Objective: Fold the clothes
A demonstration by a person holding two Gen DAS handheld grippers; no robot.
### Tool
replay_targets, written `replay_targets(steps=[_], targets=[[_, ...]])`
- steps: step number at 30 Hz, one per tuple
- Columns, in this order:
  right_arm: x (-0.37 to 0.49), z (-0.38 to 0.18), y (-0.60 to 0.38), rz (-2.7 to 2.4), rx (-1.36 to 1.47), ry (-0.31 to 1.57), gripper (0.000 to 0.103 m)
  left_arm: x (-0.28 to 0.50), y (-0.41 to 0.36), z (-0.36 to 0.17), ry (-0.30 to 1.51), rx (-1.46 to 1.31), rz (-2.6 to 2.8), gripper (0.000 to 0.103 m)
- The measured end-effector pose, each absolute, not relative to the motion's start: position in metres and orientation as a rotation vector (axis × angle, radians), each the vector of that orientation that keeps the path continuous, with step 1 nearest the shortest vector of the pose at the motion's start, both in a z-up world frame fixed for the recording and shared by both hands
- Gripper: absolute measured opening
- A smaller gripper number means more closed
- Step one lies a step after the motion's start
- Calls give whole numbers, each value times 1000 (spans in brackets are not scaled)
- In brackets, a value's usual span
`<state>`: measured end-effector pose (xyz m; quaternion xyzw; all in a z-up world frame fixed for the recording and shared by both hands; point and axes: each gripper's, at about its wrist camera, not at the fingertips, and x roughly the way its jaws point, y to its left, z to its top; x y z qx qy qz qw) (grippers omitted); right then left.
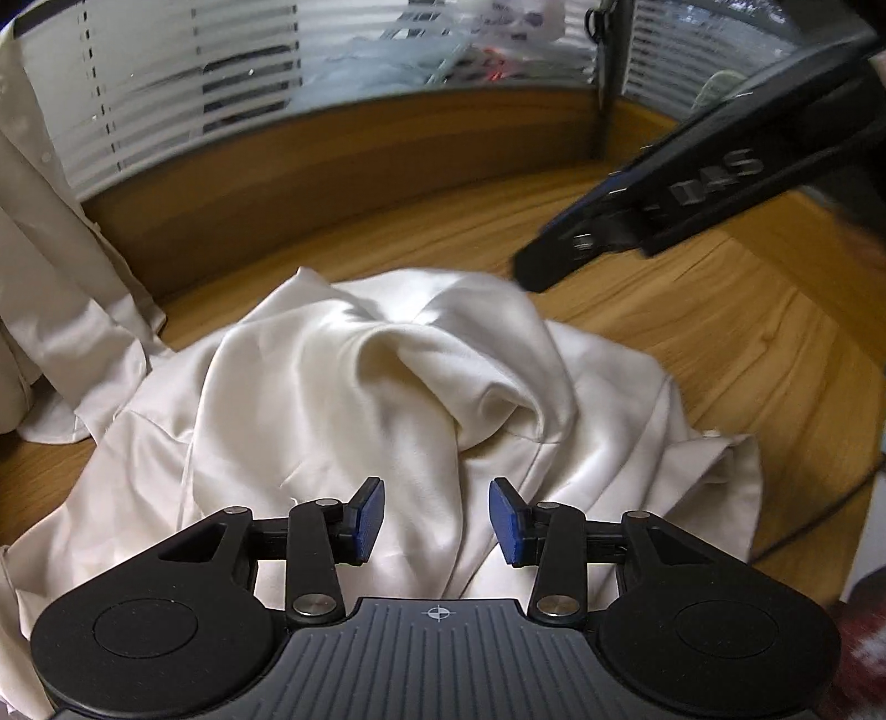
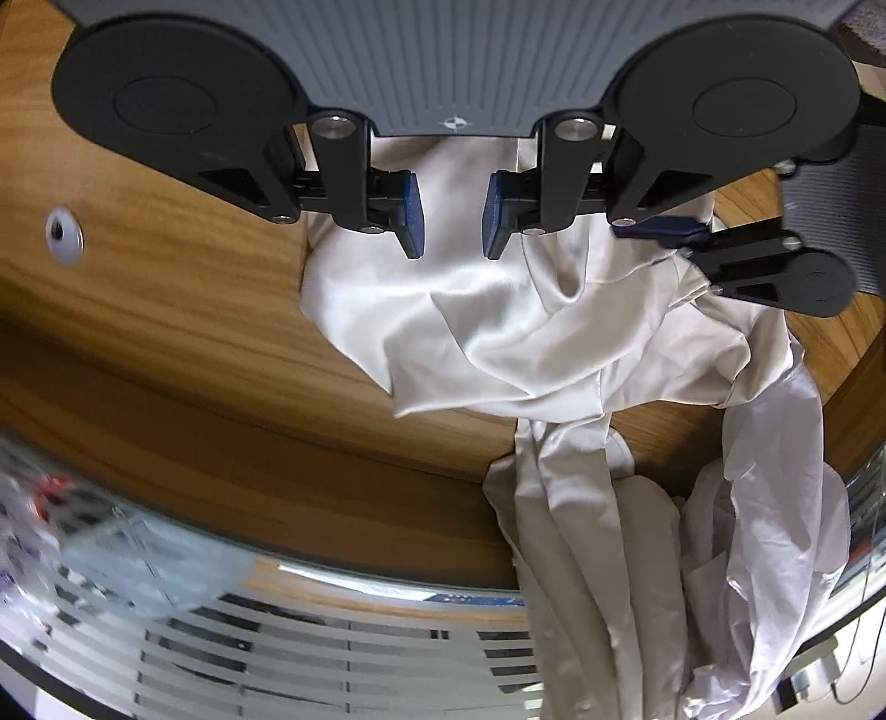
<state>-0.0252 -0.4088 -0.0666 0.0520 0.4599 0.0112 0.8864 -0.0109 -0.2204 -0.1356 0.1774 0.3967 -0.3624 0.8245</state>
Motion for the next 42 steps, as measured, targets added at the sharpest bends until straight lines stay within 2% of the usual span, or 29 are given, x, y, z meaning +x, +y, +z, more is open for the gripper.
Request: replay_targets(steps=[4,5,6,7,18,29,37,40,42], targets=[[-36,-72,-410,16,126,973,28,-1,-224,-149,870,352,-750,42],[-39,-74,-410,17,133,979,29,1,-225,-152,877,345,-745,28],[-41,-75,-410,19,139,983,29,4,-222,-150,878,323,-739,4],[-43,-77,-409,20,144,988,29,7,-217,-145,876,294,-733,3],[-22,-79,-366,179,101,956,29,41,-173,-92,842,31,-660,3],[36,-125,-333,142,-46,959,29,64,-164,-76,816,-36,-613,3],[57,-141,-357,66,-118,1011,30,82,-166,-96,867,3,-569,4],[62,-139,-364,76,-113,1021,30,85,-167,-103,884,17,-567,6],[62,-136,-365,97,-96,1023,32,87,-165,-105,889,19,-565,17]])
